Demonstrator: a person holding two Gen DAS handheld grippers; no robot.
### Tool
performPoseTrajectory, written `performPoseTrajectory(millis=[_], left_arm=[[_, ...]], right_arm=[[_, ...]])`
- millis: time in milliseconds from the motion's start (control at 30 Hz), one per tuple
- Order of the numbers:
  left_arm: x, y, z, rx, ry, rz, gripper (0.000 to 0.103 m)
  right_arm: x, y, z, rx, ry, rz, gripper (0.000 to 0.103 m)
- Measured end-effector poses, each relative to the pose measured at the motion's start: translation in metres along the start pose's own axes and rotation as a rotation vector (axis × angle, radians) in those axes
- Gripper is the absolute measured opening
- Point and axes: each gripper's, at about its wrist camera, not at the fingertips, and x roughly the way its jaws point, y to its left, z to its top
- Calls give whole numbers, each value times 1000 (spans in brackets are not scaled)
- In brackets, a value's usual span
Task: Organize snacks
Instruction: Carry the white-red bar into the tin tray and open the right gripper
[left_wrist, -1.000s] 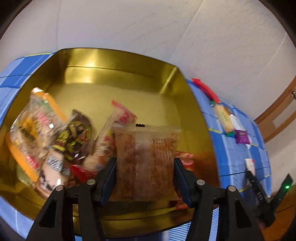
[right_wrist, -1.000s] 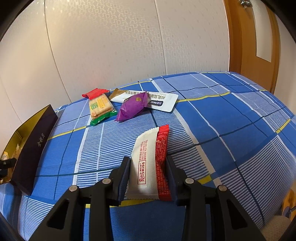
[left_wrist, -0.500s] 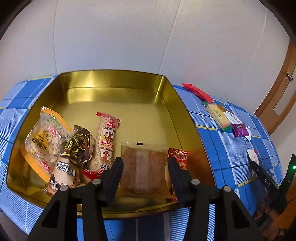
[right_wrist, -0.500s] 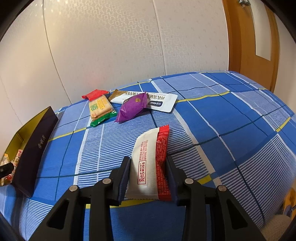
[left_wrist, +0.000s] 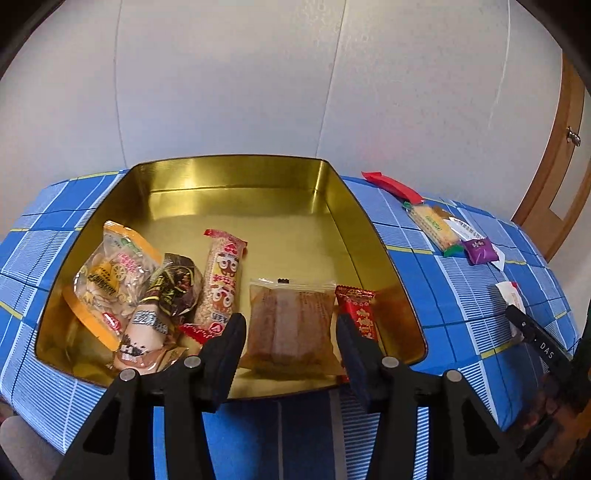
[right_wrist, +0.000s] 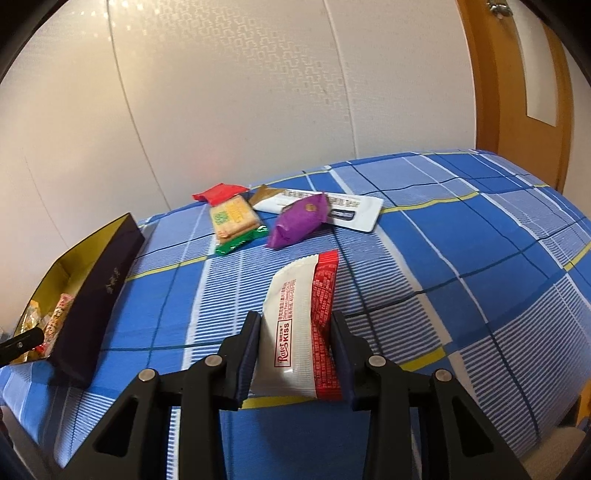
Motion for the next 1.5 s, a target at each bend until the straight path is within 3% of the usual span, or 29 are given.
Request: performPoseTrajectory(millis=[300,733,1000,1167,1500], left_arm=[[-11,9,-9,1,-24,1,51],[-21,22,-15,-13,-50,2,51],[-24,31,-17,-35,-59,4,51],[-23,35,-17,-50,-57,4,51],[-25,37,-19,-64,-61,15,51]], right_arm=[[-5,31,7,-38,25,91,38],[9,169,34,-262,78,307,38],[50,228,45,-383,163,335,38],[73,252,46,-469,180,299,38],[97,261,51,-524,183,259,46]])
